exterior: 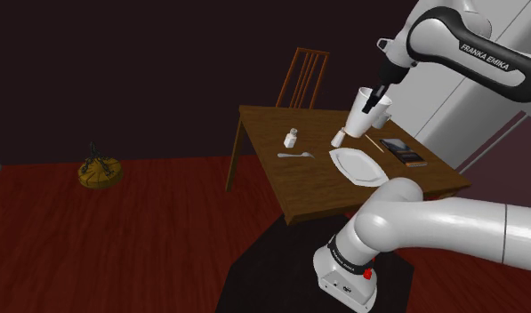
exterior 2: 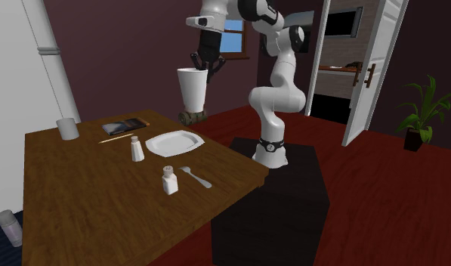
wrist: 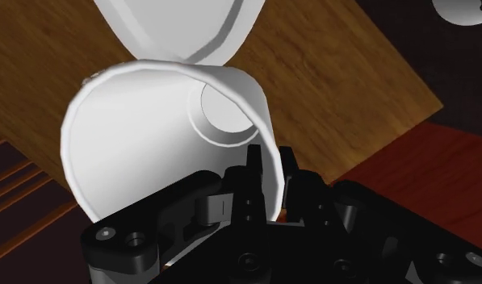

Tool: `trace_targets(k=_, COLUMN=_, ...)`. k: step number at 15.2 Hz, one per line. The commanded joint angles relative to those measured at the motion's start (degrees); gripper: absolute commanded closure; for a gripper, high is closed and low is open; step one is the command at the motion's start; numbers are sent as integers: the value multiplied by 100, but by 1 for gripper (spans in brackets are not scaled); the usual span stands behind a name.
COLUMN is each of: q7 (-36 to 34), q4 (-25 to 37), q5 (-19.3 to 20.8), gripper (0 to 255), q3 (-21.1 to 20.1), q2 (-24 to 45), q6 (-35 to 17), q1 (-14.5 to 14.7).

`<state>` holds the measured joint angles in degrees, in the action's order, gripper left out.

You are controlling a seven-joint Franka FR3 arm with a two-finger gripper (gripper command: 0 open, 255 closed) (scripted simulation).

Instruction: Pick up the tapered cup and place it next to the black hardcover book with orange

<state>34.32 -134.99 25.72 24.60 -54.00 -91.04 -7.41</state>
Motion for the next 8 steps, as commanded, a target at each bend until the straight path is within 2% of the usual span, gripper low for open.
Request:
trace_targets(k=1, q7=296, q4=111, q5=179, gripper=255, q3=254, q2=-30, q6=39, q1=-75)
trace_targets(k=8, q7=1255, q4=595, q5=727, gripper=255, q3=1149, q2=19, q6=61, q1=-219)
